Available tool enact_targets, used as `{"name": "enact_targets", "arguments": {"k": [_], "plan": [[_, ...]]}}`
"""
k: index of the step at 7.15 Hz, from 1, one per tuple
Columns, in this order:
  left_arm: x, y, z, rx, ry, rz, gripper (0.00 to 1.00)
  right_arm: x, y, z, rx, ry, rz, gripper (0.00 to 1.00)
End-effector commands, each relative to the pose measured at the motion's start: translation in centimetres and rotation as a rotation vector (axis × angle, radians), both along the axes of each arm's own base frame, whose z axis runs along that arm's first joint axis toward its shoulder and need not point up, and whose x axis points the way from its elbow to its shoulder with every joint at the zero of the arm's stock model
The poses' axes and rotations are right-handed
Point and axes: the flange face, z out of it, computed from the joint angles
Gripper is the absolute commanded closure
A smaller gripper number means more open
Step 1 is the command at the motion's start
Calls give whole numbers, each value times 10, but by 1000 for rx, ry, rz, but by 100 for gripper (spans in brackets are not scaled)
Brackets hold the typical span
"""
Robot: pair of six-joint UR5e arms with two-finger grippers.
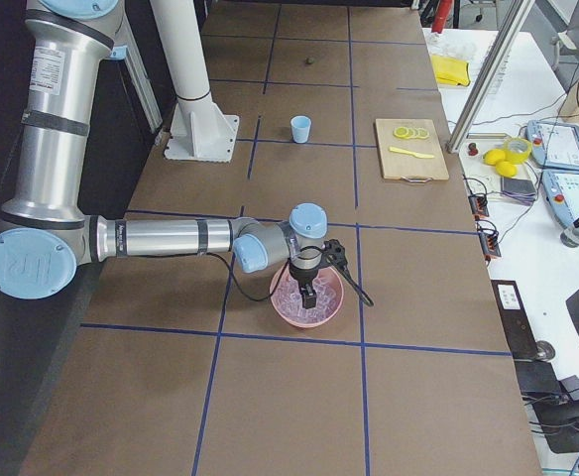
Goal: Put ice and strawberries in cup
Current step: 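Lower the right gripper into the bowl and grasp a third ice cube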
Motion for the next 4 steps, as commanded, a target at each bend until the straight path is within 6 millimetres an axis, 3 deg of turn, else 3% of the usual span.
{"name": "enact_targets", "arguments": {"k": [1, 4], "plan": [[1, 0, 1, -1, 0, 2, 0, 3, 12, 7, 9, -2, -4, 8], [1, 0, 1, -3, 0, 2, 0, -1, 19, 11, 12, -1, -17, 15]]}}
